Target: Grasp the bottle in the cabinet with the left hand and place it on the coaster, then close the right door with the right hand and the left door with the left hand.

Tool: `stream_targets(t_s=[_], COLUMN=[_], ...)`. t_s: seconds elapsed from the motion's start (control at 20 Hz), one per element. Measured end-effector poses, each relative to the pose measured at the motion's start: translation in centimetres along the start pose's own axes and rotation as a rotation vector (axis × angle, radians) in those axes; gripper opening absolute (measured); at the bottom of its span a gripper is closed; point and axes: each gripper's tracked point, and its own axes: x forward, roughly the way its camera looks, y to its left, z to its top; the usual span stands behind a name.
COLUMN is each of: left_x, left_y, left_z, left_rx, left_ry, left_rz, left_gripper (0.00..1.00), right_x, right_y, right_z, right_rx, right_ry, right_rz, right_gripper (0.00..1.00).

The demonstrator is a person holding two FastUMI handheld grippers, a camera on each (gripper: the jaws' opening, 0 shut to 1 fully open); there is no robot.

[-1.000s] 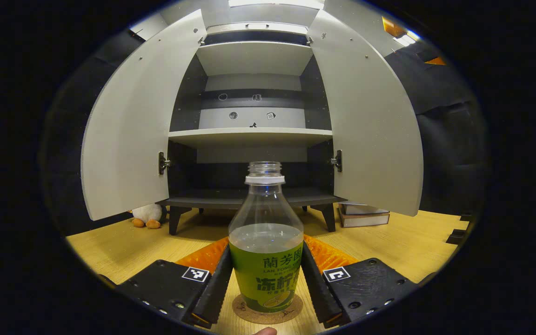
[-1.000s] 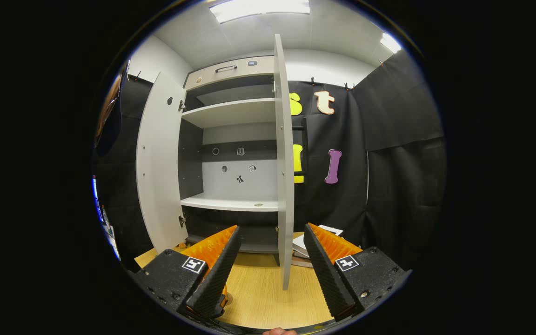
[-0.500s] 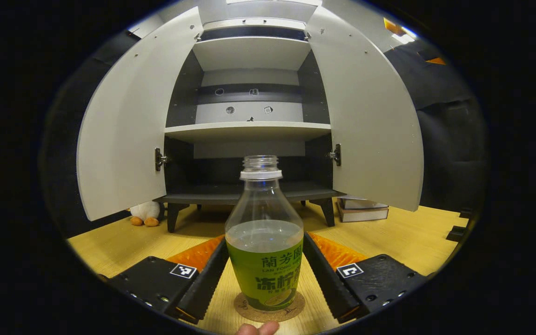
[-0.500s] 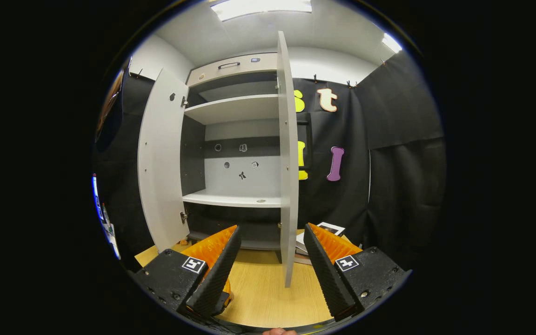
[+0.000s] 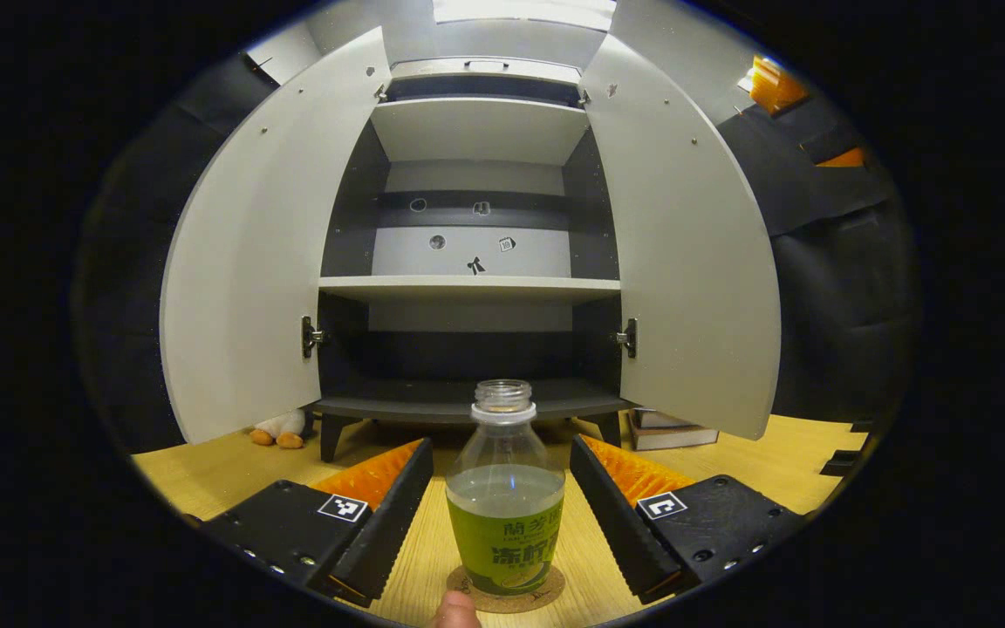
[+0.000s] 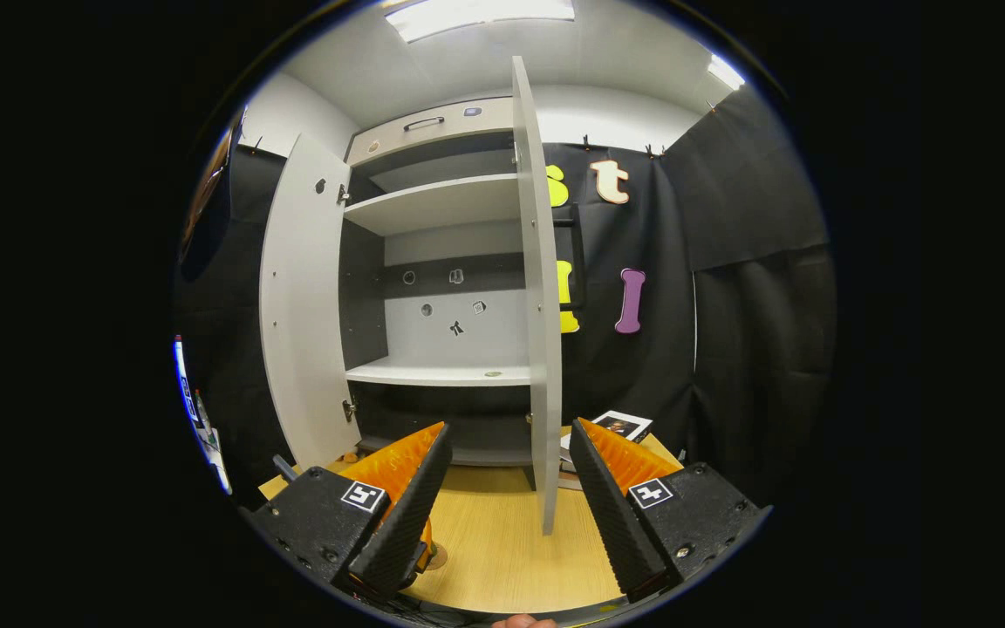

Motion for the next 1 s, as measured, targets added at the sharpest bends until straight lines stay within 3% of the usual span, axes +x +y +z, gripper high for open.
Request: stream_targets(t_s=[0.65, 1.0], left_x=[-4.7, -3.5], left_y=[1.8, 1.3], left_z=[11.1, 16.5], left_rx=[-0.002, -0.040], left_ry=[-0.019, -0.074], left_rz=[-0.053, -0.063], left_gripper=[0.96, 0.95], right_x=[0.6, 1.7], right_y=[1.9, -0.4], right_z=[-1.6, 1.3], right_rx=[0.062, 0.110], right_ry=[-0.095, -0.188], right_rz=[0.059, 0.047], right_gripper=[0.83, 0.83])
